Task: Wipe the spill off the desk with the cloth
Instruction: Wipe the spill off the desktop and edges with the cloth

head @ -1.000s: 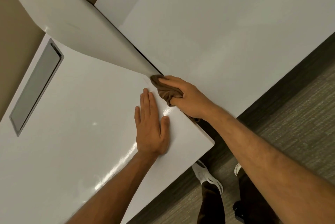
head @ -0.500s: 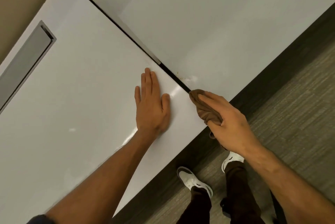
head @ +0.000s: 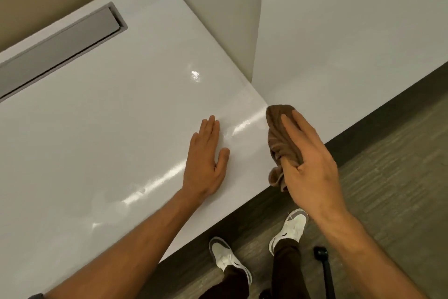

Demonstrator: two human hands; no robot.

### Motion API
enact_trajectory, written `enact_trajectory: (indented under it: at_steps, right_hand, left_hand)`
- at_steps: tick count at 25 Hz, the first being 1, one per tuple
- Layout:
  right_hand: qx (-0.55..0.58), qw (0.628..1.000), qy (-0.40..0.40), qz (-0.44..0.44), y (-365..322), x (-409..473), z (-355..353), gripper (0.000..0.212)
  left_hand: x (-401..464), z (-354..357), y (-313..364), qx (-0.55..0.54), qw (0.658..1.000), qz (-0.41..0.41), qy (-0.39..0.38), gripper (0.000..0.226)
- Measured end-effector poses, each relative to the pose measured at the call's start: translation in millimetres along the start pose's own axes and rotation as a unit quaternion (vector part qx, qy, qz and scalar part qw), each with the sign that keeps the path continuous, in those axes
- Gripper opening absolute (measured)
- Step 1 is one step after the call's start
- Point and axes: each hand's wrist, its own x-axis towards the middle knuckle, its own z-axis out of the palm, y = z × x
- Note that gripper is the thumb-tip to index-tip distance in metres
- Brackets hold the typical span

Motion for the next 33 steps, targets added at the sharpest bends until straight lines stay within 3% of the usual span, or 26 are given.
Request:
enact_trajectory:
  at_steps: [3,4,9,15,20,23,27,30,33]
  right_hand:
    - [-0.219,0.963,-0.154,-0.019,6,19,40,0.079]
    - [-0.269,0.95,-0.159,-0.017,12,22,52,0.081]
    - [-0.287,0.957,-0.038,0.001,23,53,91,0.077]
    - [-0.266,0.964,0.014,0.016,-6,148,130,0.074]
    - [-0.324,0.944,0.042,0.05,-30,197,170,0.077]
    - [-0.315,0.949,0.016,0.009,-43,239,187,0.076]
    - [-0.275,0.954,-0.075,-0.098,-59,281,208,0.073]
    - [-0.224,0.938,-0.169,-0.202,-73,263,228,0.071]
    - [-0.177,0.923,-0.213,-0.268,-73,211,234,0.067]
  left_hand:
    - [-16,-45,-60,0.087,0.995,-0.037,-0.006,0.074]
    - [-19,-60,-78,0.12,0.991,-0.049,-0.011,0.077]
    - [-31,-80,-116,0.196,0.978,-0.062,-0.043,0.076]
    - [-28,-78,-118,0.2,0.977,-0.06,-0.045,0.076]
    - [-27,-78,-118,0.205,0.976,-0.059,-0.049,0.076]
    - [-26,-77,-117,0.204,0.977,-0.053,-0.044,0.075]
    - [-26,-76,-120,0.209,0.976,-0.049,-0.038,0.075]
    - [-28,-78,-117,0.169,0.984,-0.054,-0.015,0.08]
    - [-28,-80,-115,0.088,0.993,-0.068,0.043,0.086]
